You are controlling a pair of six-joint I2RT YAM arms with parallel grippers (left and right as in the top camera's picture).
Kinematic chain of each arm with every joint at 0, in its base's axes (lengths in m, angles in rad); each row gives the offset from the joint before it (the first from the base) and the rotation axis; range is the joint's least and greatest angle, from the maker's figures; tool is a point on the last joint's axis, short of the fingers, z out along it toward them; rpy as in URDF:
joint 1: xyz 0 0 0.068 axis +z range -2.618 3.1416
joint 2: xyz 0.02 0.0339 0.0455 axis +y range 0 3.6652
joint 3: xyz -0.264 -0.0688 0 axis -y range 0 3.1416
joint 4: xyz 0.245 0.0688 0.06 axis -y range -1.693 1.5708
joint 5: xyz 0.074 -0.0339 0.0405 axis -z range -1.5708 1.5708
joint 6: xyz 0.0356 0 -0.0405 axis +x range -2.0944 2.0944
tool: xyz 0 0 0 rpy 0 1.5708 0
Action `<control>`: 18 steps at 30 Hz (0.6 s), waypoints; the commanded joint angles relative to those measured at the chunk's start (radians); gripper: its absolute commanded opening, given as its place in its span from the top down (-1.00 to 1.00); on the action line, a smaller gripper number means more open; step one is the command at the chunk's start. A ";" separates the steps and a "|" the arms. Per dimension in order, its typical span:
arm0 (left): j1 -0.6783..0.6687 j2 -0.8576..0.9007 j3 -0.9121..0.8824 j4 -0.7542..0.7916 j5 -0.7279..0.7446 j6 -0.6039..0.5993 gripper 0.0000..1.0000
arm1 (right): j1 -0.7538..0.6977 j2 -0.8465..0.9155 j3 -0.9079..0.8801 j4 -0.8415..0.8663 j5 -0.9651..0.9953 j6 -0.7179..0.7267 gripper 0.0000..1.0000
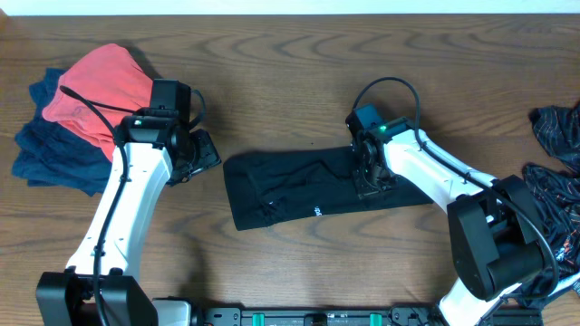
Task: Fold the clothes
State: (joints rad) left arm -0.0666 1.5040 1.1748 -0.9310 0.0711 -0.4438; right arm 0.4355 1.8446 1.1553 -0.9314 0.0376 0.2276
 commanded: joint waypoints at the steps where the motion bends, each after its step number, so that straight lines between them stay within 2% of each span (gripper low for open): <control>1: 0.005 0.006 0.007 -0.002 -0.012 0.006 -0.25 | 0.011 0.007 -0.007 -0.012 0.011 0.003 0.98; 5: 0.004 0.006 0.007 -0.002 -0.012 0.006 -0.24 | 0.011 0.007 -0.007 0.019 0.010 0.003 0.89; 9: 0.004 0.006 0.007 -0.003 -0.012 0.006 -0.25 | 0.011 0.007 -0.007 0.095 -0.032 0.003 0.50; 12: 0.004 0.006 0.007 -0.013 -0.012 0.006 -0.27 | 0.011 0.006 -0.006 0.163 -0.102 0.000 0.34; 13: 0.004 0.006 0.007 -0.019 -0.011 0.006 -0.33 | 0.011 0.006 -0.005 0.182 -0.122 -0.008 0.32; 18: 0.003 0.007 0.005 -0.060 -0.008 0.006 -0.36 | 0.009 0.001 -0.002 0.169 -0.127 -0.007 0.34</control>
State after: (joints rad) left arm -0.0666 1.5040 1.1748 -0.9783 0.0708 -0.4442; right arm 0.4355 1.8446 1.1534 -0.7528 -0.0536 0.2264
